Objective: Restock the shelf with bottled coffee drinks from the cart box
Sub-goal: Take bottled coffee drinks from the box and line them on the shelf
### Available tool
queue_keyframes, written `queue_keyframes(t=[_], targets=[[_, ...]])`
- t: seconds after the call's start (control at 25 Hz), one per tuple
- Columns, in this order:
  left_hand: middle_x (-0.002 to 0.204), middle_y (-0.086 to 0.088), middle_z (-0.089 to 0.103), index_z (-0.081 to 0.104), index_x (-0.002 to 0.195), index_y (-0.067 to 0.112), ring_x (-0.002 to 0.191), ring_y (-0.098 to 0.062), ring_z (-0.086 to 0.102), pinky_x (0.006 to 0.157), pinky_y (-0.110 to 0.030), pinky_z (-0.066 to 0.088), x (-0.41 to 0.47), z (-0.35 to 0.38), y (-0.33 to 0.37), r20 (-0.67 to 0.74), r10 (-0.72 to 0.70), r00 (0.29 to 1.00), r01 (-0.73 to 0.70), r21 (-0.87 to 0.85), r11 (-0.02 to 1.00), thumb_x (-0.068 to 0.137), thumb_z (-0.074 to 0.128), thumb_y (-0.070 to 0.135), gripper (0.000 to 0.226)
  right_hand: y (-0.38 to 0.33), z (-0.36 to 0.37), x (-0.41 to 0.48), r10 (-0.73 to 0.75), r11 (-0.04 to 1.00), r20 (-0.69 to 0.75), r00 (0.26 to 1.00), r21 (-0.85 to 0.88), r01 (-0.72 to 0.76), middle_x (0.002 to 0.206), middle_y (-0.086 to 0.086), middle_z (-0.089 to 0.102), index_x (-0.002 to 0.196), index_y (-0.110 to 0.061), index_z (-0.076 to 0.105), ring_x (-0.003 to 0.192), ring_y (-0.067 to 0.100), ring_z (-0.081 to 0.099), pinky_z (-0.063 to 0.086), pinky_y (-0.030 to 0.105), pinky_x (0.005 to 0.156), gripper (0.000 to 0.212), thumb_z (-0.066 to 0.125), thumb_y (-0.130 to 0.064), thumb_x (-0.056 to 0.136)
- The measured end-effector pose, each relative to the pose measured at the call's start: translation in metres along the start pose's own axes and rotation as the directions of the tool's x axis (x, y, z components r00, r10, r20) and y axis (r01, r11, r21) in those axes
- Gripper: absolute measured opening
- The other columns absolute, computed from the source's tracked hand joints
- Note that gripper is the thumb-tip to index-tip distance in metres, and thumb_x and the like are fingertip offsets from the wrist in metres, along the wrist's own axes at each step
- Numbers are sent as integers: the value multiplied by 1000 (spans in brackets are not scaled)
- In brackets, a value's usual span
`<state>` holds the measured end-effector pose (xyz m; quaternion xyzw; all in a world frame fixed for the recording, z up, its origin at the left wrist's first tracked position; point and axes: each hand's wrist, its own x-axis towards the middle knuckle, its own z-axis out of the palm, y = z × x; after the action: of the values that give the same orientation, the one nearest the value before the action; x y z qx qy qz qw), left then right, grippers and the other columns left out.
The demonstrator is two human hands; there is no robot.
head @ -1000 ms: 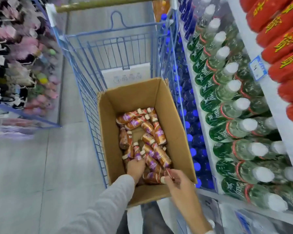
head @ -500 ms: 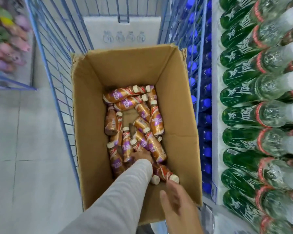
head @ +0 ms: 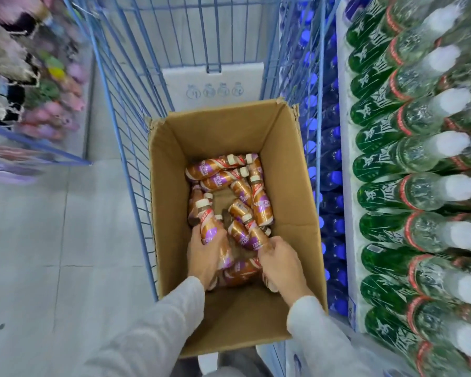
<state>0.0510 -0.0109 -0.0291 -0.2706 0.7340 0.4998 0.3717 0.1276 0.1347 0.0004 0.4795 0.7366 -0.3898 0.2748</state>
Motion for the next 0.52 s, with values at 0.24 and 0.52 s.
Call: queue_keyframes(t=[0.24,0.52], targets=[[122,5,61,45,134,36,108,-20,65,81,-34,61,-46,-42,13,86,-25,996,31,-68,997,88,70,44,53,4,64,90,156,980,76,985,-140,-144,157,16,31,157,-9,17,142,35,35,34,46,114,84,65,-30,92],[120,-6,62,42,136,40,93,-30,74,78,-47,63,-72,-55,4,222,-145,964,159,-47,986,78,84,25,73,29,86,111,130,926,-3,991,-357,-123,155,17,37,158,-10,12,141,34,40,37,46,113,90,68,-33,91]])
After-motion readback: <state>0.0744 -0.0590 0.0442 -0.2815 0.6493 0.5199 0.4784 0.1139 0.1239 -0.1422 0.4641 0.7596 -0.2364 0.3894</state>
